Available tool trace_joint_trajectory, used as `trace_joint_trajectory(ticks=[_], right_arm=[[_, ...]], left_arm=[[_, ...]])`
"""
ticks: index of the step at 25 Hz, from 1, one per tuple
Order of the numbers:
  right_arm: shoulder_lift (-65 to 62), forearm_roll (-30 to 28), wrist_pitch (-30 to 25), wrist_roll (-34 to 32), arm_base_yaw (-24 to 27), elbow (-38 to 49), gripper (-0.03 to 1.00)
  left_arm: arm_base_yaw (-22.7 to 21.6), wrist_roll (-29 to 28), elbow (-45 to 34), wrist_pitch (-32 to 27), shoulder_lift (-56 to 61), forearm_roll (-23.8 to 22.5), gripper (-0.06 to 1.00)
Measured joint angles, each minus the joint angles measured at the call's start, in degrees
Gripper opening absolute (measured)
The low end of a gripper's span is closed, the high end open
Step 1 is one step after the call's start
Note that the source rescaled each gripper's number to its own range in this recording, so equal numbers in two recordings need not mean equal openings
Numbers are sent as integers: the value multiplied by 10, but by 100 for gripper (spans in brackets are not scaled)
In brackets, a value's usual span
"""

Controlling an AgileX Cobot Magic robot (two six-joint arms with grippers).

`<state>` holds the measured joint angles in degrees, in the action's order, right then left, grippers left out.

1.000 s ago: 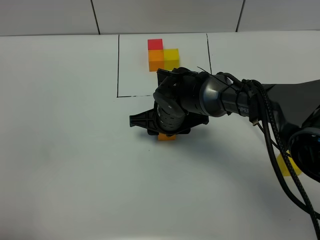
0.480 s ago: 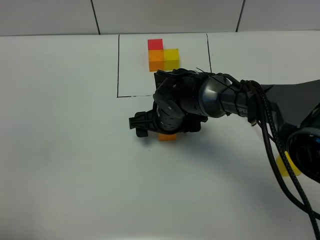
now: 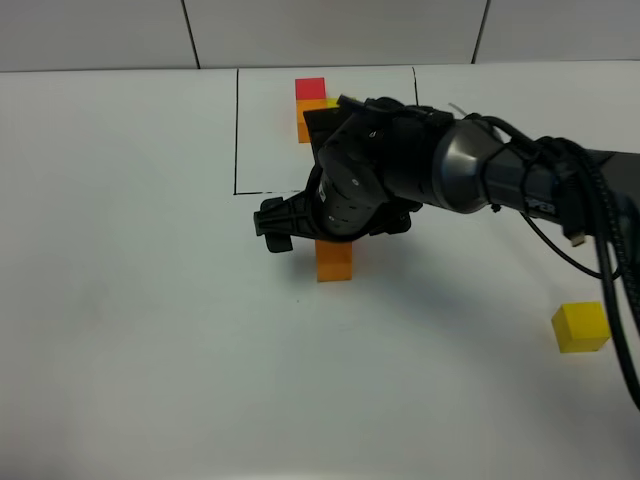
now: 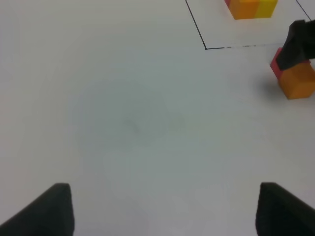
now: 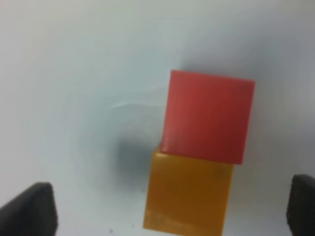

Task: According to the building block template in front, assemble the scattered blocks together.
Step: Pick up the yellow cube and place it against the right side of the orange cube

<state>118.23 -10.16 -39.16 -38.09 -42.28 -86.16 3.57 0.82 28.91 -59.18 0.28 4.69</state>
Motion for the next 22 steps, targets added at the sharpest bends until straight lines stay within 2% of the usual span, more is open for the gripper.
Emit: trace_joint_trajectory(ticks=[3,6,10,14,19,22], right_arm=[[-33,1,-25,30,2,0,100],[-50,-3,-83,68,16,1,100],[-72,-3,-124,112,59,44,100],[-121,7,-108,142,110,146,98],[-213,8,-42,149,174,286,98],[-254,10,-24,156,215,346,98]], left_arm=[[0,0,0,0,0,0,72],[0,0,0,0,0,0,72],[0,0,0,0,0,0,72],[0,0,0,0,0,0,72],[0,0,0,0,0,0,72],[0,0,0,0,0,0,72]])
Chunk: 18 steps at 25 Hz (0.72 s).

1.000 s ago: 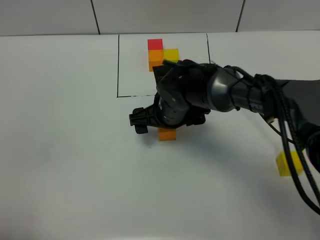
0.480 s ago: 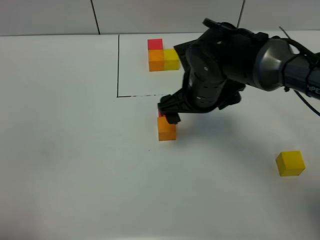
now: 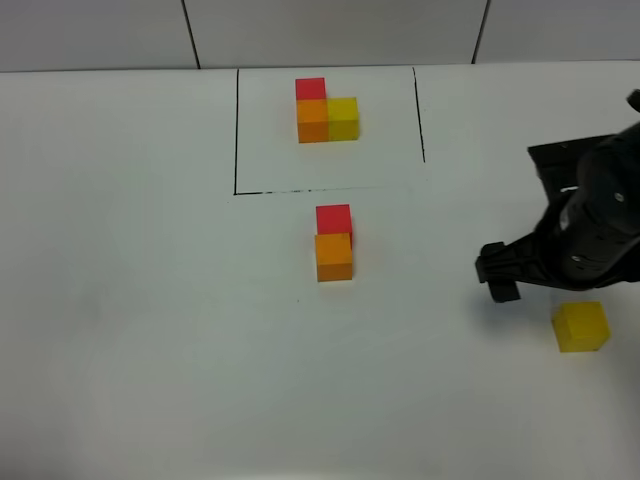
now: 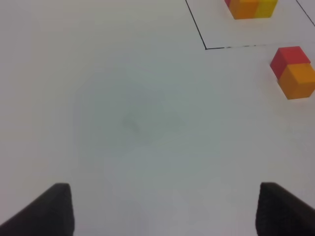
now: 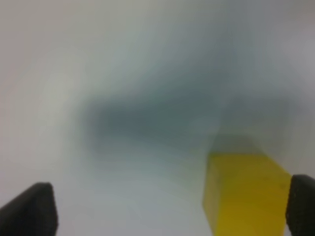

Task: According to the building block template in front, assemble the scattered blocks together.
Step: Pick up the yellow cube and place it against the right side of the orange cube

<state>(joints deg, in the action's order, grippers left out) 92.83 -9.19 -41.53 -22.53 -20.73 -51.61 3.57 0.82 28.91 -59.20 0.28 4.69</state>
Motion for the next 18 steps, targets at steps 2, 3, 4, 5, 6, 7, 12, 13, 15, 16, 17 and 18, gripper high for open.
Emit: trace_joint_trajectory(ticks=[2,3,4,5,6,7,12,13,15,16,17,18], right_arm=[[-15,11,3,16,24,27,98],[-20,17,6,26,36,40,98],[-22,22,10,37,48,51,98],[-23,28,14,45,57,60,98],[-23,31,21,57,66,68,98],[-23,34,31,69,74,77,97],[-23,44,103,105,93,127,95],[-23,44,113,106,94,133,95],[-23,45,132,108,97,144,93],[-23,45,138,109,100,148,93],[-23,45,145,110,105,149,93],[-21,45,151,110,109,149,92]], left_arm=[[0,0,0,0,0,0,72],[0,0,0,0,0,0,72],[0,0,0,0,0,0,72],[0,0,0,0,0,0,72],[0,0,0,0,0,0,72],[0,0,0,0,0,0,72],[0,0,0,0,0,0,72],[0,0,0,0,0,0,72],[0,0,0,0,0,0,72],[0,0,0,0,0,0,72],[0,0,0,0,0,0,72],[0,0,0,0,0,0,72]])
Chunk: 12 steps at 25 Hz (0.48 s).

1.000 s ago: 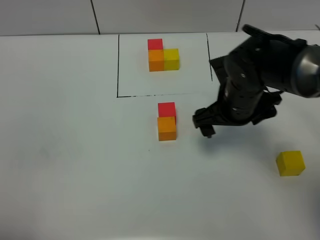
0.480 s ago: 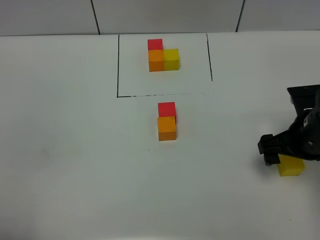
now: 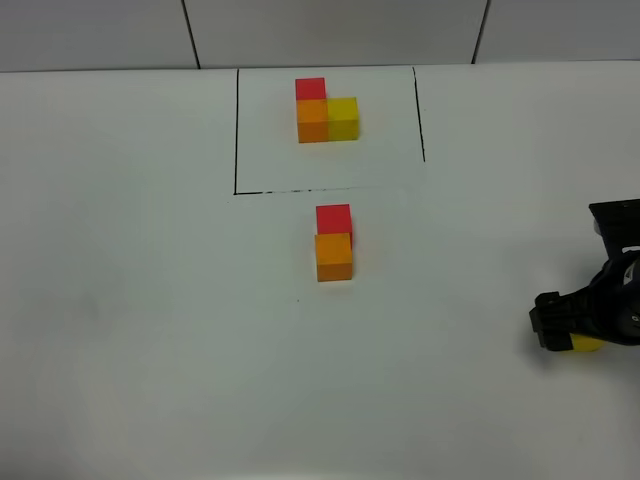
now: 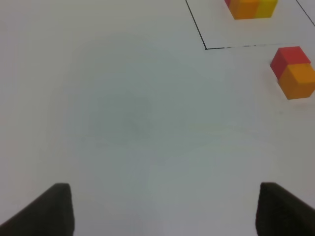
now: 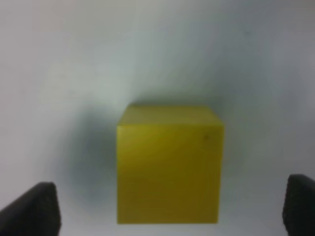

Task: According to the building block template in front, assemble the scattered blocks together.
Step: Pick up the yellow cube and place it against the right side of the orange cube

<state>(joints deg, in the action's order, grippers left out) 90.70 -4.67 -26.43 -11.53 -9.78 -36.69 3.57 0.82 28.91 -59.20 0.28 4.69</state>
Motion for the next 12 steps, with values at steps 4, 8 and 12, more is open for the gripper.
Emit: trace_joint_trajectory(ticks=[4,8,12], right_arm=[[20,0,18,1,10,0,91],[40,0,36,2,10,0,88],[56,0,41,2,10,0,71]], left_arm=[[0,0,0,0,0,0,72],[0,0,0,0,0,0,72],[0,0,0,0,0,0,72]])
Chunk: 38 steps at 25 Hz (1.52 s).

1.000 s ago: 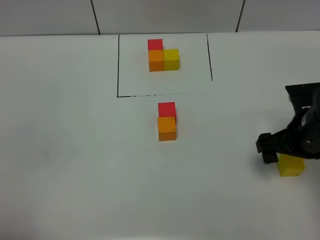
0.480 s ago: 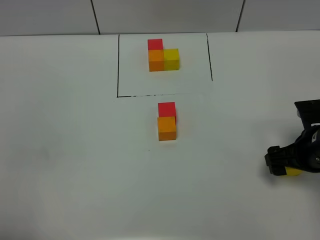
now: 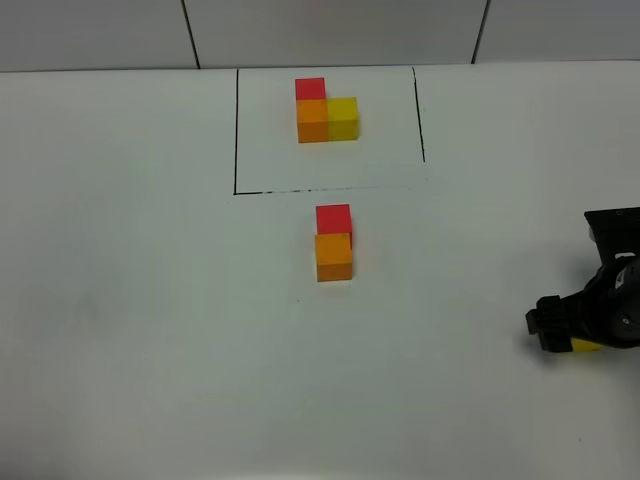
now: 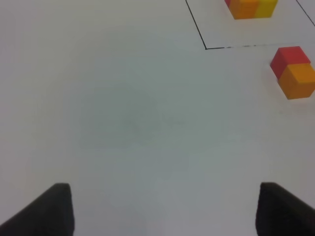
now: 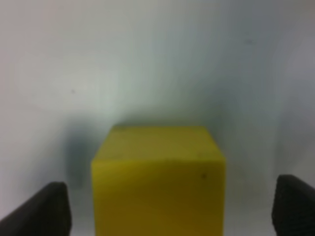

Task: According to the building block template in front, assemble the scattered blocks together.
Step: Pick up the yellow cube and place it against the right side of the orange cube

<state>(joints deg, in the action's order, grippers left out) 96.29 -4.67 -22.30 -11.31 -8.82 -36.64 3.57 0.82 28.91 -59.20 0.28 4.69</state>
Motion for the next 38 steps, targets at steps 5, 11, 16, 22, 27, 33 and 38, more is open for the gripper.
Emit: trace_joint_trajectory(ticks=[5,11,16,22,27,33,38], right_arm=[[14,0,7,0,0,0,25],[16,-26,9,8,-1,-11,3],[17,-81,-16,138,-47,-67,3],[49,-101,-105,427,-139,-178,3],[130,-48,-206,593,-174,-301,3],[235,22,-294,680,-189,-441,3],[276,67,-299,704,-189,-509,3]], left_arm=[[0,0,0,0,0,0,72],[0,0,0,0,0,0,72],[0,0,0,0,0,0,72],[0,0,0,0,0,0,72],[0,0,0,0,0,0,72],[0,0,0,0,0,0,72],[0,0,0,0,0,0,72]])
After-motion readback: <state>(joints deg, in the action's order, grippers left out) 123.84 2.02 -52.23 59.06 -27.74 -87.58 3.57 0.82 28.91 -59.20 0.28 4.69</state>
